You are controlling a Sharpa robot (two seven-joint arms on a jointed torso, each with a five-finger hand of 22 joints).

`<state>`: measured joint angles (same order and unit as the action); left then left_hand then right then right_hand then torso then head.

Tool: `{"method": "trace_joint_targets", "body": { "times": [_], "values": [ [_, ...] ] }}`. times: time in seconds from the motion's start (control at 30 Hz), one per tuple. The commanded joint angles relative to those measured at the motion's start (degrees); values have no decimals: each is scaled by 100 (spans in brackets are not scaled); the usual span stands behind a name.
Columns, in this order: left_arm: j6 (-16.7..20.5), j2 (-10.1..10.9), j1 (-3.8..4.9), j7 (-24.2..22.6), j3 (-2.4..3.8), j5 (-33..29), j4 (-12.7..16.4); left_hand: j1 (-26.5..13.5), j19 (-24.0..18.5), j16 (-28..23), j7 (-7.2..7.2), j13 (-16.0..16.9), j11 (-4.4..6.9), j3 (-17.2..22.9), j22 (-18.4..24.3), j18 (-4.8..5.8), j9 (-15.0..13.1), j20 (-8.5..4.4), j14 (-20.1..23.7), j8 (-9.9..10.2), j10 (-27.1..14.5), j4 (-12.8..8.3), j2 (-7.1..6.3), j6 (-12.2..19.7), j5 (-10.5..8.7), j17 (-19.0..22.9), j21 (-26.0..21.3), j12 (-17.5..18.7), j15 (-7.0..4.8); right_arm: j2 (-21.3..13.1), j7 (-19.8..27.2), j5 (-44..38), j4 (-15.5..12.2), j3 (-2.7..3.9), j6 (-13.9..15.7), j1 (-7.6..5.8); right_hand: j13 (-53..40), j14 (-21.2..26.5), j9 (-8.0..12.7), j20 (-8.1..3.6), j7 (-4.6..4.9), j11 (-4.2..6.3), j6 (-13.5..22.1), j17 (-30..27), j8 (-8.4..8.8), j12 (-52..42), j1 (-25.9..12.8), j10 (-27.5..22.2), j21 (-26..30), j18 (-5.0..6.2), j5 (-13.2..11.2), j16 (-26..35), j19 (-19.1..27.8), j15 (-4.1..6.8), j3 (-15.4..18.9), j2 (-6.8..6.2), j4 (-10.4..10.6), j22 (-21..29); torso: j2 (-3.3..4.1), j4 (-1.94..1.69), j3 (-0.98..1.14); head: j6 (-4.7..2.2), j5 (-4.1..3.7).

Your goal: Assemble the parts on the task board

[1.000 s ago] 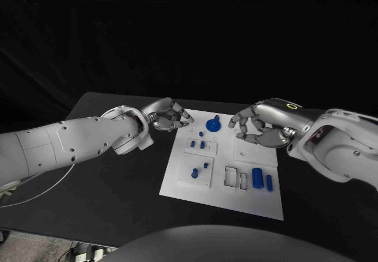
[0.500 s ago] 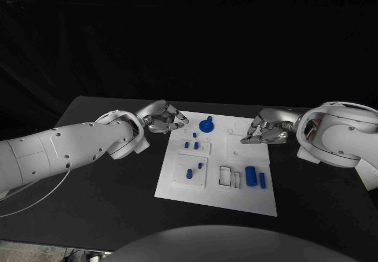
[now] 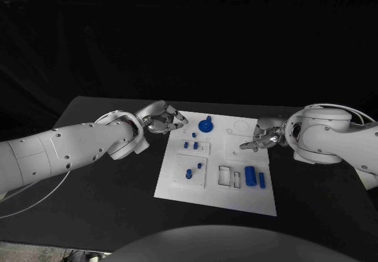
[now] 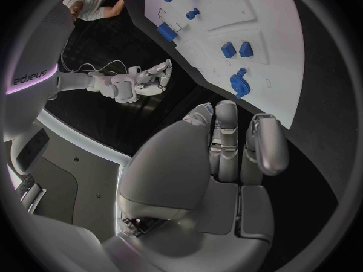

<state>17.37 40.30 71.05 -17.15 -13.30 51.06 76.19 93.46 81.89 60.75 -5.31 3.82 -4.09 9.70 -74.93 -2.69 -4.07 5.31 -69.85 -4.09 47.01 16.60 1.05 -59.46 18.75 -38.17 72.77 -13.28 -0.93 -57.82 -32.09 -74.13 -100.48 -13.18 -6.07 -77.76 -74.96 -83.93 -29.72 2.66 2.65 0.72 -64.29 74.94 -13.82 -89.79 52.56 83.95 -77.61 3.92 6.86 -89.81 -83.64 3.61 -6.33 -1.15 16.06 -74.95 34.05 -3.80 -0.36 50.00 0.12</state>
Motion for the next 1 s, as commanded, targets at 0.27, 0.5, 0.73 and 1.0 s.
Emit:
{"method": "trace_joint_targets", "body": {
  "times": [0.27,0.5,0.73,1.0],
  "values": [
    [-78,-51,-17,-46,5,-18,-39,39,-37,-9,-56,0,-8,46,-1007,-109,0,-8,41,2,56,0,-18,12,30,-5,-22,27,-9,248,-491,-251,246,0,-812,102,-1504,-607,94,-36,-9,46,-117,1506,105,-21,-115,605,-91,-122,-43,-19,-96,46,74,1,-29,-1153,-10,4,-10,0,-31],
    [-84,-49,-25,-57,5,-19,-40,39,-41,-14,-57,1,-10,52,-1005,-110,0,-8,45,2,63,0,-18,11,32,5,-29,25,-7,408,-548,-170,402,0,-1037,237,-1504,-607,144,-42,-17,54,-182,1506,144,-21,-149,605,-44,-109,-48,-19,-70,54,103,-8,-42,-1136,-3,3,3,0,-18],
    [-107,-45,-28,-51,5,-19,-42,39,-41,-10,-59,4,-15,69,-1005,-110,0,-5,45,1,84,1,-22,11,33,2,-29,17,-4,469,-573,-170,465,1,-1151,283,-1504,-607,237,-63,-53,85,-377,1506,202,-21,-261,605,-18,-100,-163,-19,-47,79,174,-2,-43,-1123,-5,7,-6,0,-26],
    [-150,-68,-33,-42,5,-19,-60,36,-43,-10,-60,7,-22,92,-1005,-110,0,-2,48,2,117,2,-30,14,33,8,-33,6,1,484,-560,123,491,0,-1151,307,-1504,-607,285,-72,-59,93,-424,1506,250,-21,-326,605,-22,-101,-245,-19,-45,88,209,13,-29,-1123,-7,6,-3,0,-35]
  ]
}}
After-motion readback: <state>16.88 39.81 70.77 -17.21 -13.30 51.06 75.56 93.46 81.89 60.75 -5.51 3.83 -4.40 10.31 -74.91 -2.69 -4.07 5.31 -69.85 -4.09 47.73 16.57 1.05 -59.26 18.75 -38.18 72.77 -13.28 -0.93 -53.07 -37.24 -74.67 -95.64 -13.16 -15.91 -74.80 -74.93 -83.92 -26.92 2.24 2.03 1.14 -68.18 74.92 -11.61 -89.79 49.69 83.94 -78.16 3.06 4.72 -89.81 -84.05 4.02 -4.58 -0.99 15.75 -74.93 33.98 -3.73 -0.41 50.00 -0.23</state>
